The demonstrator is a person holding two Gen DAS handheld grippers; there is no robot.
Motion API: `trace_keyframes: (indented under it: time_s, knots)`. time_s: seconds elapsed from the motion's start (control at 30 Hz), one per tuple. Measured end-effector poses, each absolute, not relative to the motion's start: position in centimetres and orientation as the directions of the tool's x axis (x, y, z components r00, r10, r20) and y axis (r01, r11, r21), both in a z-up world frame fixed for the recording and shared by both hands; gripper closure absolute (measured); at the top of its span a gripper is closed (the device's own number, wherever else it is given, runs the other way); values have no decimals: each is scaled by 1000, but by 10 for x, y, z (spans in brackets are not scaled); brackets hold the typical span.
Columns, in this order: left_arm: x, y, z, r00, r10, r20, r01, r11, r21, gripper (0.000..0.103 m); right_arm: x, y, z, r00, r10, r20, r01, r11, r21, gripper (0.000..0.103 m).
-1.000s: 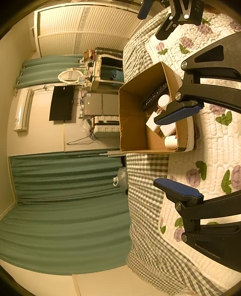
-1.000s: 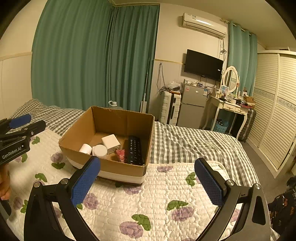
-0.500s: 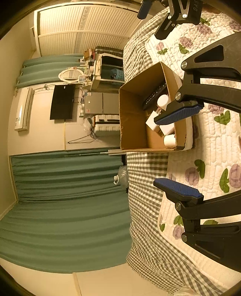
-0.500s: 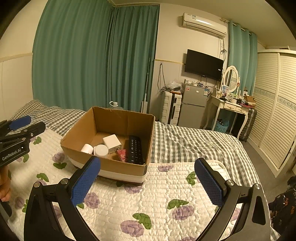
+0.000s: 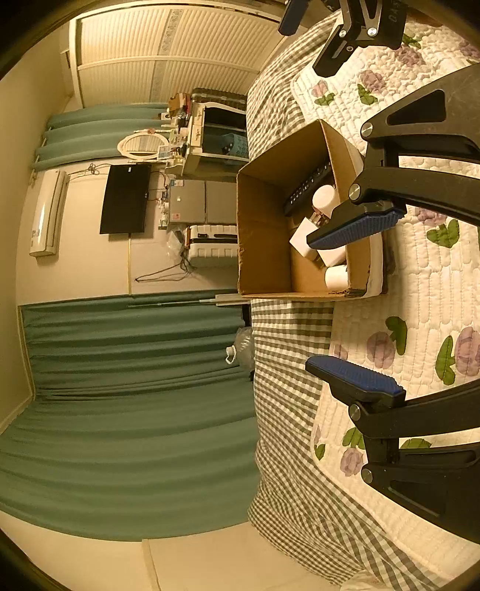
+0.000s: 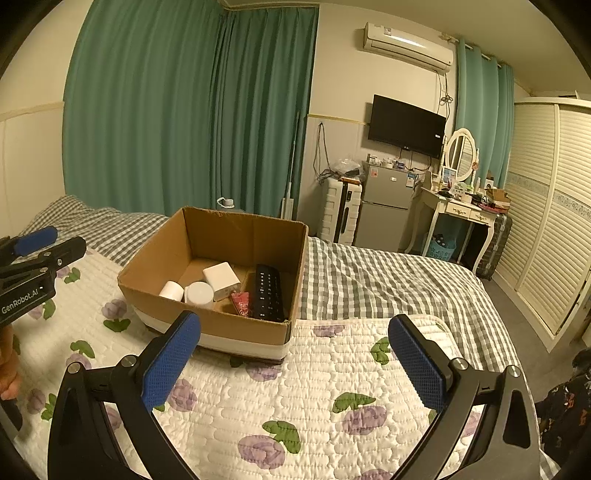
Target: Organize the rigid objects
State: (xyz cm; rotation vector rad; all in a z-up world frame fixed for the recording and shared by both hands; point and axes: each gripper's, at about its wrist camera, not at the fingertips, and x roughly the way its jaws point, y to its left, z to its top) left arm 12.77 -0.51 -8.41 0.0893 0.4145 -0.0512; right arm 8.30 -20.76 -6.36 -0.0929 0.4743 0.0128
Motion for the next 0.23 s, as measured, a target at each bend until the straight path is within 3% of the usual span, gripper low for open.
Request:
trace_keyframes:
  time_s: [0.23]
  knots:
    - [124,-9,-83,918,-52,-394,86,994,69,40,84,-207,-65,885,-3,-466,-37,996,-78,1]
